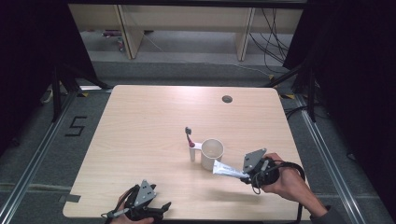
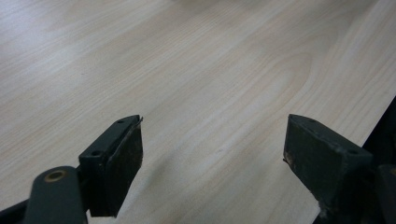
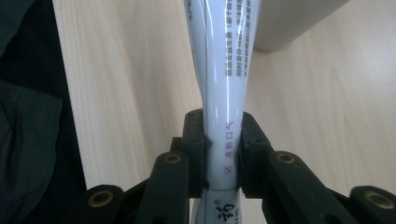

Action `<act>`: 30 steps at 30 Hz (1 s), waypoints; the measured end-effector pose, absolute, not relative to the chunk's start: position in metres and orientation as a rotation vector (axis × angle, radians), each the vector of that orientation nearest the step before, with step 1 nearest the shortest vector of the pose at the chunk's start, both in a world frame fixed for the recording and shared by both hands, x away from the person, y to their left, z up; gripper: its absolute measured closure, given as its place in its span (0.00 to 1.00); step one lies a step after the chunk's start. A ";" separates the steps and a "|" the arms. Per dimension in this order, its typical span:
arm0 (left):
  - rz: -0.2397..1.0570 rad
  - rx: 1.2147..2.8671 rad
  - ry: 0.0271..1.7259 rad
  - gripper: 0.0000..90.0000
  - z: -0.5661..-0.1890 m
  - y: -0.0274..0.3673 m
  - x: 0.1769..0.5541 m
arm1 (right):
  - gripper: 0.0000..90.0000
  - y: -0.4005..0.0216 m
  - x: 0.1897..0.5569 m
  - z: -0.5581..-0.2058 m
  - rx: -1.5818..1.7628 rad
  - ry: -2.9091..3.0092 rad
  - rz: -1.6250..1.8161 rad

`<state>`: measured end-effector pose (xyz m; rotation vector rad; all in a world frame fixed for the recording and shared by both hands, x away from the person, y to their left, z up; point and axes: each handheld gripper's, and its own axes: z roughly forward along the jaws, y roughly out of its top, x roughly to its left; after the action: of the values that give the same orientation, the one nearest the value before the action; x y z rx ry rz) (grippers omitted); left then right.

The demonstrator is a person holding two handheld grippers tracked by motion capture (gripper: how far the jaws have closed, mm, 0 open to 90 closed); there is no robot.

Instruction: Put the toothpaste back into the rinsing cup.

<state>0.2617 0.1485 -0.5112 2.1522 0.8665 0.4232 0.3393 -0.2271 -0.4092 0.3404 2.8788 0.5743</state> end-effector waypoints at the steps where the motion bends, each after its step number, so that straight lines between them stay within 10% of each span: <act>1: 0.422 2.154 0.864 0.22 -0.511 0.149 0.262 | 0.85 -0.227 0.339 -0.409 0.340 2.879 0.574; 30: 0.420 2.125 0.878 0.22 -0.511 0.148 0.262 | 0.85 -0.255 0.409 -0.377 0.759 2.398 1.305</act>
<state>0.2621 0.1485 -0.5113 2.1247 0.8782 0.4202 0.4087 -0.2548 -0.3766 0.7591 2.3975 1.3051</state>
